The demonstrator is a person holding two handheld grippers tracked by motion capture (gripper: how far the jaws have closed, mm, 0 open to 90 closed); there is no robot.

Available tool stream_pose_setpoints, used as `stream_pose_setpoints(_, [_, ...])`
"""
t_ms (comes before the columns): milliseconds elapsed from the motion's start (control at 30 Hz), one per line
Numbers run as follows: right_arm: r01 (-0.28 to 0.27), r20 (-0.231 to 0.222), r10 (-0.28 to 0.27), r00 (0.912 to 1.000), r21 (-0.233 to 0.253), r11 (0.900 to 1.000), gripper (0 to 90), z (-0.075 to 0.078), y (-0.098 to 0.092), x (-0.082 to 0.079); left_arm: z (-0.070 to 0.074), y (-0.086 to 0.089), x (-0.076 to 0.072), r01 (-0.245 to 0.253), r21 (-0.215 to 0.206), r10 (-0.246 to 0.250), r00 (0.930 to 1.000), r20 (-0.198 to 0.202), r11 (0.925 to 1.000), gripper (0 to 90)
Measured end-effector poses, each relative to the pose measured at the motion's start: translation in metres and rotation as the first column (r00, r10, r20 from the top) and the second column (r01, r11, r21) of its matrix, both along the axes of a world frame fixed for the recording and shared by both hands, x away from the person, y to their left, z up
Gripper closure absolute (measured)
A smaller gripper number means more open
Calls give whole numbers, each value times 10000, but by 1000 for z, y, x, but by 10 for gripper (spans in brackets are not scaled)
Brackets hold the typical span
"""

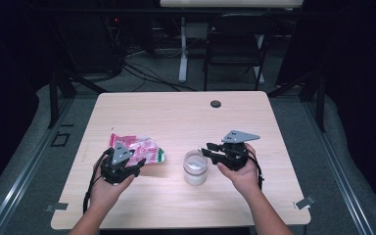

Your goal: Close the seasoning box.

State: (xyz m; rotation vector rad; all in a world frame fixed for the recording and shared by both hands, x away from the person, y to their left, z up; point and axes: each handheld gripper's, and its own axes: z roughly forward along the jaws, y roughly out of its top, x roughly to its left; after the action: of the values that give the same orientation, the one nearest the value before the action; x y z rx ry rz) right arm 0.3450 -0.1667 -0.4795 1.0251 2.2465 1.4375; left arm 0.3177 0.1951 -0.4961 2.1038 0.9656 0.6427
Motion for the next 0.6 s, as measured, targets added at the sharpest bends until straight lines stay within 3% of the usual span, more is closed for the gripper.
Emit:
stream_pose_setpoints(300, [309,-80,-308,9995,100,9995,643,1,-10,3,-18,23,2,-706,-153,704,9974,-136,9974,474])
stream_pose_setpoints(600, [825,-207,-826,9964,-44,9966,623,-9,-19,10,-34,36,4,-985,-12,985,9948,-270,9951,467])
